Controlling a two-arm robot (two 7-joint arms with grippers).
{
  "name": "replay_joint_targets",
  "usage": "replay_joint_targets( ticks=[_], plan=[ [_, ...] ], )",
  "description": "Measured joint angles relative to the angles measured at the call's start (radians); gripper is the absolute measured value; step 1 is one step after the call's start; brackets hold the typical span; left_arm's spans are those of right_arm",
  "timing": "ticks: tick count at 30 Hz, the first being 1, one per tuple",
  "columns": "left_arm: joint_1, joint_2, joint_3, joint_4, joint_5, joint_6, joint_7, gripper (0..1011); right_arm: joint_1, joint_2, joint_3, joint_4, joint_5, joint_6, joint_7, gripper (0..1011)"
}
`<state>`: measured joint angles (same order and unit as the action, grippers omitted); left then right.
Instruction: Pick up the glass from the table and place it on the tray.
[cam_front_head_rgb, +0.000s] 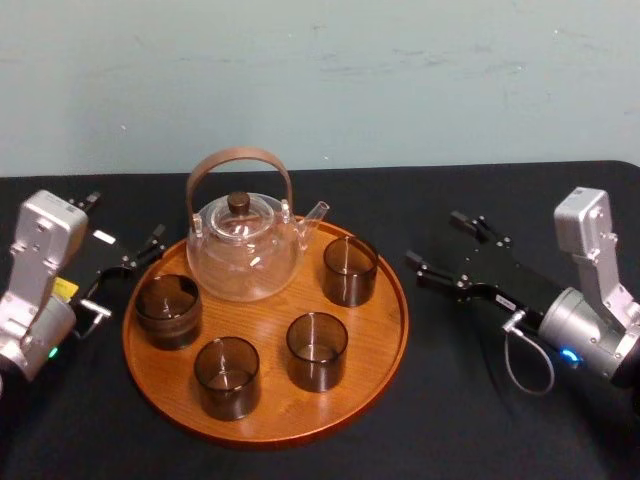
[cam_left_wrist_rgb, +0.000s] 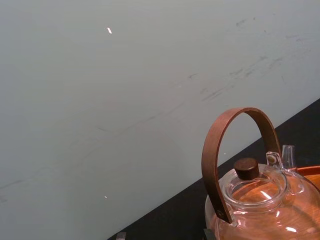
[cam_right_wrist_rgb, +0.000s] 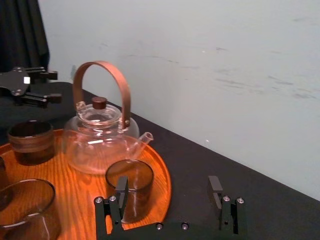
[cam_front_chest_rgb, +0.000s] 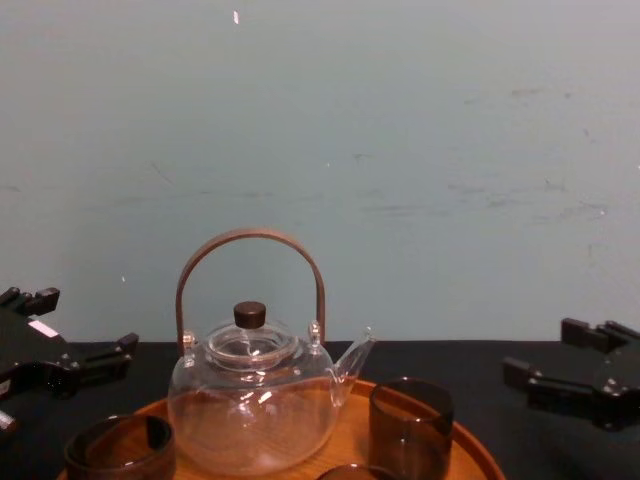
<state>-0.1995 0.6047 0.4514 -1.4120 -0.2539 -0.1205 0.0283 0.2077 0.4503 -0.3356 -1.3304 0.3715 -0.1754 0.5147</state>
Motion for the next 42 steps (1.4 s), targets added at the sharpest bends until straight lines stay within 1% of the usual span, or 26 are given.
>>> replay_joint_targets(
  ticks=[7,16,42],
  plan=[
    [0.0,0.0,0.0,0.0,0.0,0.0,0.0,1001,-0.032,0.01,0.034,-0.012,-0.001,-0.007,-0.017,1002],
    [0.0,0.0,0.0,0.0,0.0,0.0,0.0,1001,-0.049,0.008,0.063,-0.01,-0.016,-0.015,-0.035,1002],
    [0.0,0.0,0.0,0.0,0.0,0.0,0.0,1001,-0.048,0.009,0.061,-0.009,-0.016,-0.016,-0.033,1002]
  ],
)
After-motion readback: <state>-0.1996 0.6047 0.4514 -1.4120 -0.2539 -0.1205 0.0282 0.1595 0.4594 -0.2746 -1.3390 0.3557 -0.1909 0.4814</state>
